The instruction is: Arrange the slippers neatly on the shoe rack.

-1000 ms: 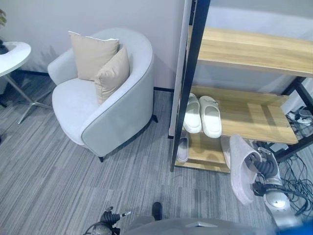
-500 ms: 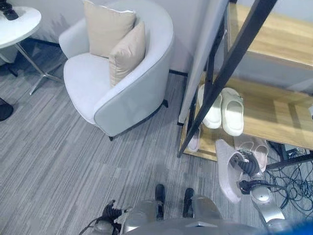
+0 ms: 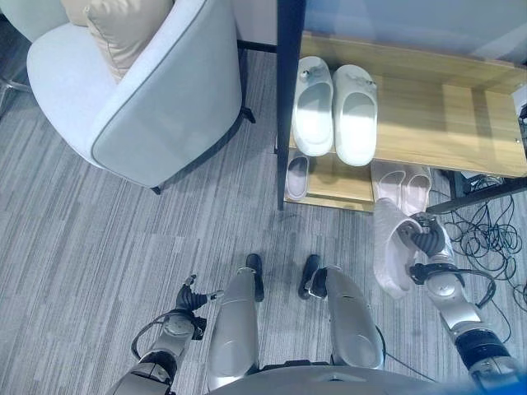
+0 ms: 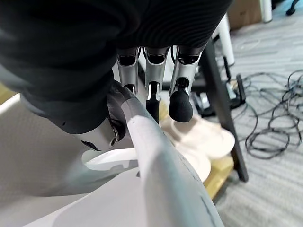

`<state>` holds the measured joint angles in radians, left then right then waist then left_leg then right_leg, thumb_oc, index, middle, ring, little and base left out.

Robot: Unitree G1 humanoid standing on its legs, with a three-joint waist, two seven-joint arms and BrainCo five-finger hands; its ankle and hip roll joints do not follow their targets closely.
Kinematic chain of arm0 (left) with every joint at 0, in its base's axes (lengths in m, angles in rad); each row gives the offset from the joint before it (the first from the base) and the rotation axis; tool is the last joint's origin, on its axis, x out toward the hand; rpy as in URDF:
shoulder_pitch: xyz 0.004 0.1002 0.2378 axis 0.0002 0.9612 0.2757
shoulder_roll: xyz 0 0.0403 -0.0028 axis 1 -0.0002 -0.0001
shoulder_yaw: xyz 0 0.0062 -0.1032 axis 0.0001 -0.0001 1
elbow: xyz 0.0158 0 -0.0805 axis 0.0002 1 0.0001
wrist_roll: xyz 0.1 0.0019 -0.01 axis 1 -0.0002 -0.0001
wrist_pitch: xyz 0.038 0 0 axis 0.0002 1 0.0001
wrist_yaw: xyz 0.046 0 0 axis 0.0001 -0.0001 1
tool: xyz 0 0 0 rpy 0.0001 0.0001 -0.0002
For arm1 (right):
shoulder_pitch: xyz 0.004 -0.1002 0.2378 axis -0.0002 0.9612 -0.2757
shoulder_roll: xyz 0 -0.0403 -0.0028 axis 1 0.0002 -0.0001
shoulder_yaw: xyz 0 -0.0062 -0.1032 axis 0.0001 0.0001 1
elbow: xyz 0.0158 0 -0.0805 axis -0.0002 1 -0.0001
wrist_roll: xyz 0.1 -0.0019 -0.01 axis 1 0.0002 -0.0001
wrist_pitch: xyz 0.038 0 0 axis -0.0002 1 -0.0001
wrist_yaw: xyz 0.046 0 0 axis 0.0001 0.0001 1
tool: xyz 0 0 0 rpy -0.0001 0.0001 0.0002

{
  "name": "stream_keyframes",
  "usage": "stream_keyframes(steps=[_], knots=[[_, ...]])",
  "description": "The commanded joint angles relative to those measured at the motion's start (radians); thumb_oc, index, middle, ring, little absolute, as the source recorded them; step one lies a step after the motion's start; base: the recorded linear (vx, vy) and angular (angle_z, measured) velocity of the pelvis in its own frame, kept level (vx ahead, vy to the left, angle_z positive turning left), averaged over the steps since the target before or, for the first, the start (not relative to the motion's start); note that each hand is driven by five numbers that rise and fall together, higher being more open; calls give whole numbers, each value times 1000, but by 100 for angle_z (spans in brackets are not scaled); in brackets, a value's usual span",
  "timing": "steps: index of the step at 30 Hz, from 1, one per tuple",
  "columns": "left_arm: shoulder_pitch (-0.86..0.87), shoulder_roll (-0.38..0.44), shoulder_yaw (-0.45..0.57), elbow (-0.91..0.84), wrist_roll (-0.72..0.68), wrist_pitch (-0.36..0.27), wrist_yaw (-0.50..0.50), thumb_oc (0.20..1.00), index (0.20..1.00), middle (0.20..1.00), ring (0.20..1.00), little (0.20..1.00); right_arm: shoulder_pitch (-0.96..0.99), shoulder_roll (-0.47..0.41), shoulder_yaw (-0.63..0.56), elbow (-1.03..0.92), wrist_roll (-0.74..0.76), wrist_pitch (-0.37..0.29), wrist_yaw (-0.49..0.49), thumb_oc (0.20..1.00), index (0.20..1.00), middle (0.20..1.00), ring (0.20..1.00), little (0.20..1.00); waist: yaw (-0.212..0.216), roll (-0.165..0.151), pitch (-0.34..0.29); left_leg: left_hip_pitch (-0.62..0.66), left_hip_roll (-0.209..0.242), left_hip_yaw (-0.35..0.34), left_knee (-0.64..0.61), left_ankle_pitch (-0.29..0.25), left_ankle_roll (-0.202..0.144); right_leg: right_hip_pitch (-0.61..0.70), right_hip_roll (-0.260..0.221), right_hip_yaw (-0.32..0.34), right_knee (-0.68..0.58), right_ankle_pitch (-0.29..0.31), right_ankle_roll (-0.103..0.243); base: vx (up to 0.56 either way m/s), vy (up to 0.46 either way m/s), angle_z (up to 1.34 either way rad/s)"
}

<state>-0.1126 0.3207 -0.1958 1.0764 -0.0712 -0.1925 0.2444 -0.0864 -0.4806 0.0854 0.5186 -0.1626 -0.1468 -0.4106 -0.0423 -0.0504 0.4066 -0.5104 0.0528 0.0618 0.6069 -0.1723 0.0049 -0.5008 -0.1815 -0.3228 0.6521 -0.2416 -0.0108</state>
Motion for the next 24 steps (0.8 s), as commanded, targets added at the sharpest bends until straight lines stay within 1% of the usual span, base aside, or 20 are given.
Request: stream_keyframes(steps=[1,2,3,4,6,7,8,9,10,13,14,18,20,21,23,24], knots=[[33,0,-14,-22,-80,-52,37,1000,1000,1000,1000,1000,-7,-40,-8,-30,9,-32,-61,200,200,200,200,200,4,16,-67,-43,22,-51,141,-143,13,-50,-70,54,72,15,117,-38,-14,-30],[24,4,-12,-28,-92,-58,41,1000,1000,1000,1000,1000,-21,-46,-6,-26,14,-33,-66,200,200,200,200,200,5,20,-63,-82,27,-52,176,-156,15,-89,-74,62,103,1,113,-115,6,-21],[-2,15,-9,-43,-127,-69,47,1000,1000,1000,1000,1000,-63,-73,-3,-33,26,-40,-80,200,200,200,200,200,2,27,-53,-216,34,-54,285,-185,17,-218,-86,87,191,-29,105,-139,16,-10],[-2,15,-9,-43,-127,-69,47,1000,1000,1000,1000,1000,-63,-73,-3,-33,26,-40,-80,200,200,200,200,200,2,27,-55,-218,34,-54,286,-185,17,-220,-86,87,192,-29,105,-150,21,7],[-25,27,-8,-49,-146,-82,56,1000,1000,1000,1000,1000,-93,-97,0,-44,20,-46,-95,200,200,200,200,200,0,33,-52,-315,35,-59,369,-213,19,-321,-93,113,263,-55,94,-79,18,2],[-41,35,-10,-65,-164,-94,61,1000,1000,1000,1000,1000,-132,-123,2,-49,21,-49,-105,200,200,200,200,200,-1,39,-55,-411,38,-61,455,-244,20,-414,-98,134,336,-84,83,-92,44,-2],[-56,50,1,-77,-194,-107,78,1000,1000,1000,1000,1000,-176,-141,10,-56,35,-63,-118,200,200,200,200,200,4,49,-67,-520,44,-69,540,-275,30,-520,-102,153,422,-112,74,-64,46,-11],[-61,55,7,-89,-210,-115,81,1000,1000,1000,1000,1000,-202,-153,14,-68,41,-70,-122,200,200,200,200,200,6,53,-73,-571,44,-74,584,-288,35,-568,-101,157,460,-125,67,-42,55,-9],[-63,63,20,-110,-235,-131,95,1000,1000,1000,1000,1000,-248,-177,11,-152,35,-79,-134,200,200,200,200,200,13,60,-83,-658,42,-85,658,-306,45,-654,-99,168,531,-148,59,13,26,-10],[-57,76,29,-158,-239,-151,125,1000,1000,1000,1000,1000,-295,-228,-7,-301,-21,-91,-164,200,200,200,200,200,20,71,-107,-790,21,-107,785,-341,52,-789,-107,180,662,-195,46,79,14,-2],[-50,89,30,-192,-236,-164,149,1000,1000,1000,1000,1000,-340,-251,-8,-355,-60,-87,-186,200,200,200,200,200,27,77,-106,-849,11,-117,857,-358,54,-849,-114,186,740,-216,38,114,16,9],[-33,106,35,-277,-250,-189,190,1000,1000,1000,1000,1000,-435,-267,16,-439,-83,-84,-199,200,200,200,200,200,49,87,-100,-966,-1,-127,1022,-410,60,-976,-133,209,917,-270,29,131,5,6],[-24,115,36,-342,-240,-206,240,1000,1000,1000,1000,1000,-498,-292,53,-449,-109,-83,-205,200,200,200,200,200,70,99,-81,-1029,-10,-139,1158,-448,64,-1045,-137,232,1061,-311,19,187,0,3],[-18,117,32,-361,-234,-210,252,1000,1000,1000,1000,1000,-517,-306,66,-444,-130,-77,-212,200,200,200,200,200,74,102,-75,-1041,-14,-141,1190,-457,64,-1059,-138,240,1097,-327,14,165,7,-6],[-7,131,17,-421,-235,-226,274,1000,1000,1000,1000,1000,-604,-347,99,-391,-150,-57,-242,200,200,200,200,200,88,122,-38,-1059,-27,-174,1298,-491,59,-1069,-148,256,1200,-363,14,153,9,3],[0,131,19,-438,-252,-231,269,1000,1000,1000,1000,1000,-633,-354,108,-371,-144,-54,-250,200,200,200,200,200,90,124,-18,-1059,-30,-181,1333,-502,57,-1069,-146,269,1235,-372,12,146,-4,16]])
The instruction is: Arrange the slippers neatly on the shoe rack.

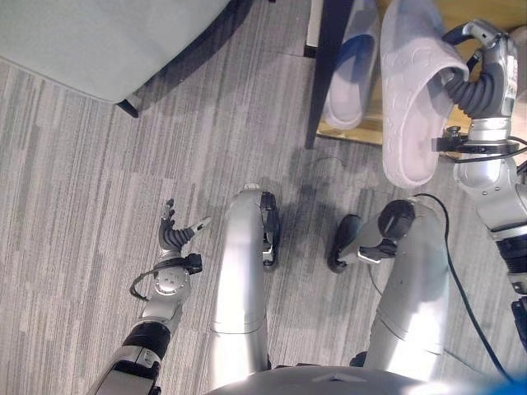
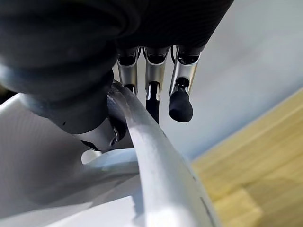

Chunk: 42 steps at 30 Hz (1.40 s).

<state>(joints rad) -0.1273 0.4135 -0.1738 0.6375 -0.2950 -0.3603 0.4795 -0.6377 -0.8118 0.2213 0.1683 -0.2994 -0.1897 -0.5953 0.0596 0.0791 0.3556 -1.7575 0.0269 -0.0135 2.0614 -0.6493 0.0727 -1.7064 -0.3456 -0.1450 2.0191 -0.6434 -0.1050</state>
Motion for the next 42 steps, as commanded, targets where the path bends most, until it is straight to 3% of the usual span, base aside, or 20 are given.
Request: stream_keyframes(steps=[1,6,12,16,22,27,40,41,42], knots=[[23,45,5,-18,-71,-75,25,1000,1000,1000,1000,1000,-123,-36,-16,23,13,-4,-79,200,200,200,200,200,-5,2,63,188,-11,-126,-62,-44,-12,136,13,103,-70,9,101,94,-1,14],[47,69,25,-57,-83,-90,40,1000,1000,1000,1000,1000,-254,-85,8,105,28,8,-137,200,200,200,200,200,7,20,159,187,-26,-162,109,-101,-12,136,29,162,97,-38,89,54,11,-1],[86,63,16,-63,-83,-95,42,1000,1000,1000,1000,1000,-263,-95,-8,188,57,18,-153,200,200,200,200,200,8,28,164,187,-34,-181,184,-131,-17,136,35,184,171,-73,83,25,-7,-5],[98,76,-14,-60,-92,-103,32,1000,1000,1000,1000,1000,-355,-109,73,321,135,8,-127,200,200,200,200,200,30,37,164,187,-40,-202,230,-147,-19,136,36,195,210,-80,81,-1,-3,-1],[108,111,-35,-94,-103,-121,19,1000,1000,1000,1000,1000,-495,-131,232,513,188,10,-71,200,200,200,200,200,53,32,164,187,-42,-204,229,-154,-23,136,36,224,233,-83,77,-3,-28,-1],[111,116,-43,-90,-115,-128,10,1000,1000,1000,1000,1000,-552,-111,293,613,194,22,-53,200,200,200,200,200,64,27,164,187,-44,-206,215,-153,-29,136,30,230,231,-86,71,-1,-3,4],[107,126,-48,-90,-126,-122,-3,1000,1000,1000,1000,1000,-530,-52,274,700,263,12,-29,200,200,200,200,200,88,19,164,187,-47,-205,213,-156,-36,136,25,244,225,-70,74,0,0,0],[106,125,-49,-85,-130,-122,-3,1000,1000,1000,1000,1000,-536,-45,272,711,265,13,-38,1000,1000,1000,1000,1000,92,14,164,187,-47,-204,214,-158,-37,136,25,249,227,-69,74,0,0,0],[105,123,-49,-83,-130,-122,-3,1000,1000,1000,1000,1000,-536,-42,272,711,264,15,-39,1000,1000,1000,1000,1000,92,13,164,187,-47,-202,213,-158,-37,136,24,250,228,-68,75,0,0,0]])
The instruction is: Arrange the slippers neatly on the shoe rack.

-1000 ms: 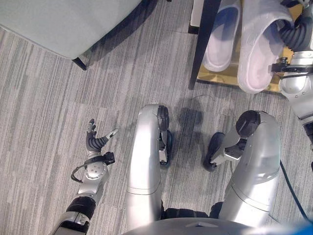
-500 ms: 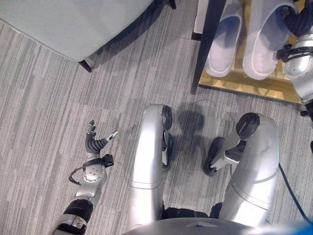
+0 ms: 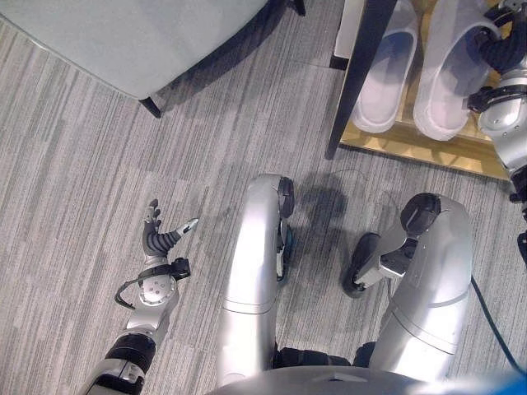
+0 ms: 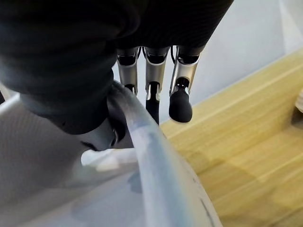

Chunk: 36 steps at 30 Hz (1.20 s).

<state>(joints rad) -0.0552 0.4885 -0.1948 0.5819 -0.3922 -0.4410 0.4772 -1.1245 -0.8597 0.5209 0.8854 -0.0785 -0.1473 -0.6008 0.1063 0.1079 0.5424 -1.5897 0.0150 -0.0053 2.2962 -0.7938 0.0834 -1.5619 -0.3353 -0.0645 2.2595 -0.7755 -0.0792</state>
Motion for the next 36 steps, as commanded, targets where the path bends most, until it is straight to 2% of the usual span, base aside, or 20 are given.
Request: stream_keyframes(steps=[1,9,13,14,16,20,23,29,36], knots=[[33,49,-29,-27,-33,-41,-1,1000,1000,1000,1000,1000,-49,6,-26,-2,42,-27,-34,1000,1000,1000,1000,1000,45,-17,-22,20,-35,-208,-21,-14,-48,-8,15,171,-12,64,48,0,0,0],[29,48,-42,4,-28,-35,-9,1000,1000,1000,1000,1000,-41,17,-43,21,72,-33,-29,1000,1000,1000,1000,1000,42,-25,-22,20,-32,-207,-11,-13,-53,-8,18,180,-2,64,45,-4,1,0],[38,37,-43,16,-29,-24,-8,1000,1000,1000,1000,1000,4,43,-113,-5,136,-57,-54,1000,1000,1000,1000,1000,36,-24,-22,20,-35,-203,-10,-11,-54,-8,22,182,1,64,41,-28,3,0],[51,21,-27,-7,-85,-28,-22,1000,1000,1000,1000,1000,24,44,-138,-32,144,-59,-73,1000,1000,1000,1000,1000,35,-21,-22,20,-37,-201,-10,-11,-54,-8,24,180,1,64,40,-43,-3,0],[75,16,-15,-43,-68,-29,-8,1000,1000,1000,1000,1000,87,66,-243,-127,189,-84,-119,1000,1000,1000,1000,1000,31,-22,-22,20,-39,-194,-10,-10,-55,-8,24,179,5,65,40,-45,-6,0],[81,5,-23,-34,-49,-12,-13,1000,1000,1000,1000,1000,152,120,-337,-216,260,-127,-129,1000,1000,1000,1000,1000,22,-18,-22,20,-41,-187,-10,-7,-57,-8,28,178,5,67,43,-39,3,0],[85,-7,-17,-21,-54,-4,-18,1000,1000,1000,1000,1000,205,159,-375,-316,285,-154,-127,1000,1000,1000,1000,1000,13,-22,-22,20,-43,-183,-10,-5,-57,-8,30,180,6,68,45,-25,9,0],[64,-20,-26,-11,-42,9,-25,1000,1000,1000,1000,1000,316,215,-445,-438,238,-147,-148,1000,1000,1000,1000,1000,-3,-36,-22,20,-42,-176,-7,-5,-57,-8,38,187,11,69,47,-11,-2,0],[39,-28,-18,-5,-37,21,-18,1000,1000,1000,1000,1000,387,286,-454,-493,266,-150,-109,1000,1000,1000,1000,1000,-18,-49,-22,20,-44,-172,-2,2,-61,-8,43,189,21,67,46,-15,-8,-1]])
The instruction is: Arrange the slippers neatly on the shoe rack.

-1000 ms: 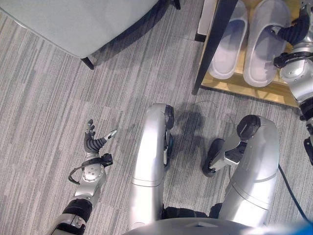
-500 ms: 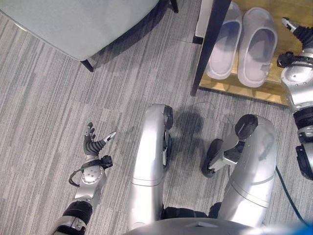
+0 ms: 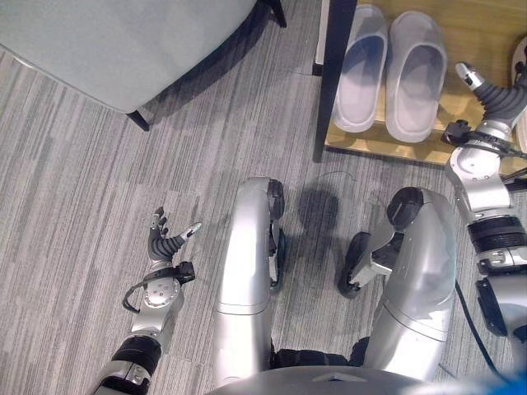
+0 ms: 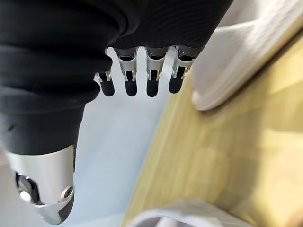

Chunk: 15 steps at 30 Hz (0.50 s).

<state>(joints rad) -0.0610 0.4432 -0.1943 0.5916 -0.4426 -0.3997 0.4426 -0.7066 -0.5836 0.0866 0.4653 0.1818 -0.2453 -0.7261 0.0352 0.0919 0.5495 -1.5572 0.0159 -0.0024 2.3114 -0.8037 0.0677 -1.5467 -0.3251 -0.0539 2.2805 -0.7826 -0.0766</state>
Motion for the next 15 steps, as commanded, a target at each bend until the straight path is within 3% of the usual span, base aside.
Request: stream_keyframes(steps=[1,15], knots=[[42,15,-17,-11,12,-19,19,1000,1000,1000,1000,1000,-28,17,-17,-76,13,-54,23,1000,1000,1000,1000,1000,52,-34,-29,-13,-44,-175,-17,12,-46,-23,32,179,2,73,43,-32,-15,-3],[-14,-5,6,32,7,-20,33,1000,1000,1000,1000,1000,40,158,74,-46,112,-74,158,1000,1000,1000,1000,1000,38,-47,-29,-13,-50,-163,-33,23,-50,-23,38,200,13,77,46,-3,-7,0]])
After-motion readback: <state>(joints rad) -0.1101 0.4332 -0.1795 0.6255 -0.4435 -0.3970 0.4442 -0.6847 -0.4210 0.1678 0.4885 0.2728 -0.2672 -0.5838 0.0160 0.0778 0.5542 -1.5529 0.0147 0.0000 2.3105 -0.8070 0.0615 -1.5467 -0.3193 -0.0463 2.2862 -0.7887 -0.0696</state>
